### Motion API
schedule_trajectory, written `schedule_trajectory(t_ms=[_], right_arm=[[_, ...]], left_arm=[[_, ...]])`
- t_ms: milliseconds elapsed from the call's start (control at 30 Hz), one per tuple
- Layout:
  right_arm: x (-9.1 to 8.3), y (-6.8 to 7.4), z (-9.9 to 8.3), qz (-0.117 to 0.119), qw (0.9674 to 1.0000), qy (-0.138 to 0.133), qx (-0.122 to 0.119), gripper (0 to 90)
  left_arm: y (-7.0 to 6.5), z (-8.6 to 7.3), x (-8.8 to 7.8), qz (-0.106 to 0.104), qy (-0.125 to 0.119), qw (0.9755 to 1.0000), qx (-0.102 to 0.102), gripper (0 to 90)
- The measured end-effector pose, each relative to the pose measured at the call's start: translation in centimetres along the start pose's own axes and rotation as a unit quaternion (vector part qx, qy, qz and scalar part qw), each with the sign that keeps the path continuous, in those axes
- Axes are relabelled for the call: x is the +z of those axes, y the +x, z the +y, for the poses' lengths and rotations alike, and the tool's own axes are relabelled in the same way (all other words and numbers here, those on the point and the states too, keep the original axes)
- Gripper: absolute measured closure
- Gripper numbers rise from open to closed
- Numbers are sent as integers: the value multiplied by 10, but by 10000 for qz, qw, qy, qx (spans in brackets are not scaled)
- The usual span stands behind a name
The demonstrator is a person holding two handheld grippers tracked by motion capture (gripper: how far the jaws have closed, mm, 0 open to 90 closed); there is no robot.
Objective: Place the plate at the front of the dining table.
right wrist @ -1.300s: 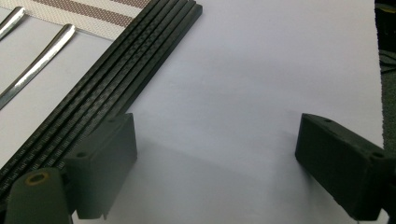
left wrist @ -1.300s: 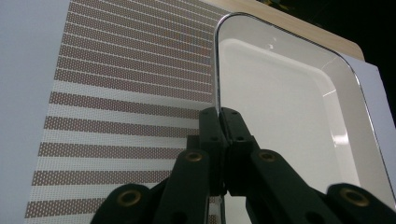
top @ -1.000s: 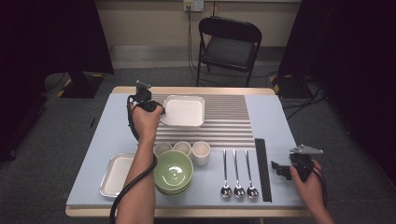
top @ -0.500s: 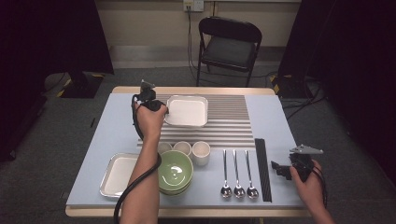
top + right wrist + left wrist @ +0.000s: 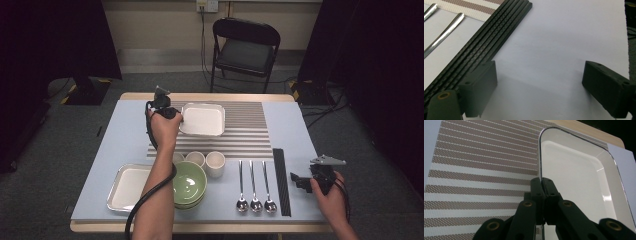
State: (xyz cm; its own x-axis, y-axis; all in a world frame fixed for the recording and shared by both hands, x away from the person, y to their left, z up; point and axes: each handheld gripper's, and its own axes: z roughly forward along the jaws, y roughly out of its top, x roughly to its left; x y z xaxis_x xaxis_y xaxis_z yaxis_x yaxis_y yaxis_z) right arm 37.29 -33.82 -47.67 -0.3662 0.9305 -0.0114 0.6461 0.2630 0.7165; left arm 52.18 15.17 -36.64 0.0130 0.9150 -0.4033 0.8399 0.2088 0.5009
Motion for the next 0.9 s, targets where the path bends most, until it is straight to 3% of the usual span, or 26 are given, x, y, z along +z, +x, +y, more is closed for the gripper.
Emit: schedule_trajectory(t_ms=[900], right_arm=[[0,0,0,3,10000,-3,-2,119]], left_arm=[[-9,0,13,166,16,9999,2,888]])
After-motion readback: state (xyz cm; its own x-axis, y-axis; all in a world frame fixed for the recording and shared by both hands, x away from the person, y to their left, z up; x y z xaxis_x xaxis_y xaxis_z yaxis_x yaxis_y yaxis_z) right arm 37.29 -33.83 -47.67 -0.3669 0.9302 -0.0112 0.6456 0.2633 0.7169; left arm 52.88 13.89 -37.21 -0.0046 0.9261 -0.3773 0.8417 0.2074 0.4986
